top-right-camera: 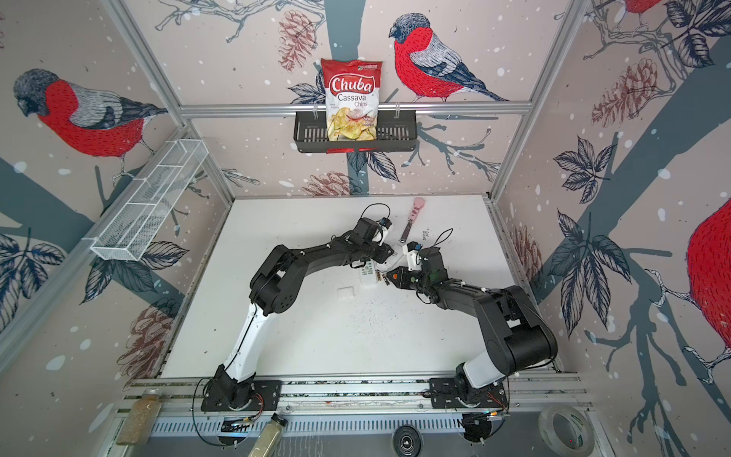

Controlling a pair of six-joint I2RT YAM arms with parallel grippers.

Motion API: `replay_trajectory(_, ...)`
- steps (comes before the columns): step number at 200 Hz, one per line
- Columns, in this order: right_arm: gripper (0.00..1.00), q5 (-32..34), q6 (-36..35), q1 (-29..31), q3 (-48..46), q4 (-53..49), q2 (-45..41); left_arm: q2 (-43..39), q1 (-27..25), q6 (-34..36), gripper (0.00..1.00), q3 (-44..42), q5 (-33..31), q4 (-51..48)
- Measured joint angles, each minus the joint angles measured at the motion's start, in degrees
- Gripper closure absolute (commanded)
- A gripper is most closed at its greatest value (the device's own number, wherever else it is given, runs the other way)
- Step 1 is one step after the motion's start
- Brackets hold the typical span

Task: Unload the batteries from the remote control
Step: 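Push the loosened batteries out of the compartment with the screwdriver tip, then lift the screwdriver away while the left gripper releases the remote and rises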

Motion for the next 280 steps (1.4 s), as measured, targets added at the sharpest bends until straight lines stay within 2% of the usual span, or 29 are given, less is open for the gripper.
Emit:
replay_trajectory(37, 0.92, 1.0, 0.0, -0.6, -0.5, -0.6, -2.2, -0.3, 0.0, 0.0, 0.61, -0.4, -0.1, 0.1)
replay_trajectory(54, 0.92, 2.0, 0.0, -1.8, -0.9, -0.9, -3.5, -1.4, 0.1, -0.1, 0.57, -1.4, -0.6, -0.4)
replay_trajectory(71, 0.92, 2.8, 0.2, -3.3, -1.5, -1.5, -5.1, -2.9, 0.5, -0.2, 0.50, -2.2, -1.7, -2.2)
replay_trajectory(102, 0.91, 5.2, 0.5, -6.2, -2.9, -3.1, -9.4, -5.3, 1.6, -0.5, 0.27, -2.3, -4.9, -8.0)
replay_trajectory(147, 0.88, 14.7, 1.7, -7.2, -4.0, -5.9, -14.7, -9.3, 1.9, -1.0, 0.06, -1.1, -8.3, -10.8)
replay_trajectory(174, 0.86, 21.2, 1.7, -7.0, -4.0, -7.9, -14.3, -12.4, 1.5, -1.6, 0.04, -4.6, -10.8, -10.2)
replay_trajectory(213, 0.81, 27.1, 1.5, -4.9, -4.0, -8.0, -12.4, -16.6, 1.4, -3.0, 0.04, -10.1, -13.9, -9.0)
replay_trajectory(250, 0.77, 30.3, 1.3, -0.4, -2.6, -8.1, -8.2, -20.3, 1.4, -3.6, 0.04, -14.6, -15.5, -7.4)
replay_trajectory(280, 0.70, 32.3, 1.2, 1.6, -1.3, -7.5, -5.0, -22.8, 1.3, -4.2, 0.04, -18.6, -16.2, -6.7)
